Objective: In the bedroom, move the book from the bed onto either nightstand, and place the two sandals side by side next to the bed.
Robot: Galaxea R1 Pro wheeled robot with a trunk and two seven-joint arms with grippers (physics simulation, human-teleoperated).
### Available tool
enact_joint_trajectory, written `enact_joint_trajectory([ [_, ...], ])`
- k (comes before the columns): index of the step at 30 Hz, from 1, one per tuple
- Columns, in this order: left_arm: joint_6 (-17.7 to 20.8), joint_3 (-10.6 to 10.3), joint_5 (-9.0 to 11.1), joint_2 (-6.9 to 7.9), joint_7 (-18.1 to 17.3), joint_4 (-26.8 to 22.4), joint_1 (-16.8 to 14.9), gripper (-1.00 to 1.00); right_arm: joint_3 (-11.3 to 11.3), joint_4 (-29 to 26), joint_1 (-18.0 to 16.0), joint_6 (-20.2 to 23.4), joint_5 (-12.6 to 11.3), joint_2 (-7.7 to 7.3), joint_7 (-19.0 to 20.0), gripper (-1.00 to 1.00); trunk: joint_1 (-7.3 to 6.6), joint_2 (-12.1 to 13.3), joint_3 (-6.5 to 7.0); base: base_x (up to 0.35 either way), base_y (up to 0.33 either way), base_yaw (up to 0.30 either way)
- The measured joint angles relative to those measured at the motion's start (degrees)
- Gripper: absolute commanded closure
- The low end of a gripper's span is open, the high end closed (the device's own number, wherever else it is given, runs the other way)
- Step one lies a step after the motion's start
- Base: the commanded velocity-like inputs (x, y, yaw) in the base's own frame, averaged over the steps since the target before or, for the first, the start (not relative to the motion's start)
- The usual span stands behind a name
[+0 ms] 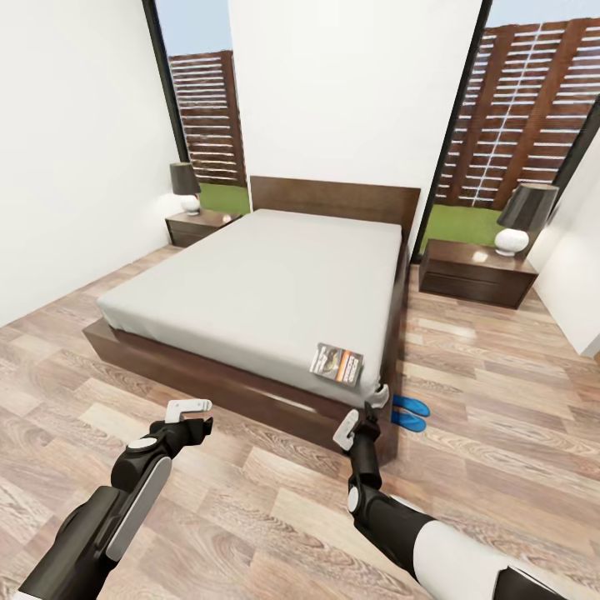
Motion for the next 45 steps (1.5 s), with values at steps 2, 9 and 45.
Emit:
enact_joint_trajectory([
  [2, 0.0, 0.0, 0.0, 0.0, 0.0, 0.0, 0.0, -1.0, 0.0, 0.1, 0.0, -0.1, 0.0, 0.0, 0.1, -1.0, 0.44, -0.8, -0.36, 0.0, 0.0, 0.0],
  [9, 0.0, 0.0, 0.0, -0.05, 0.0, 0.0, 0.0, -1.0, 0.0, 0.1, 0.0, 0.3, -0.1, -0.01, 3.3, -1.0, 1.98, -3.6, -1.62, 0.0, 0.0, 0.0],
  [45, 0.0, -0.3, 0.0, -0.07, 0.0, 0.0, 0.0, -1.0, 14.0, -0.4, 0.1, 28.0, 0.3, 6.77, -3.8, -1.0, 9.89, -18.1, -8.08, 0.0, 0.0, 0.0],
])
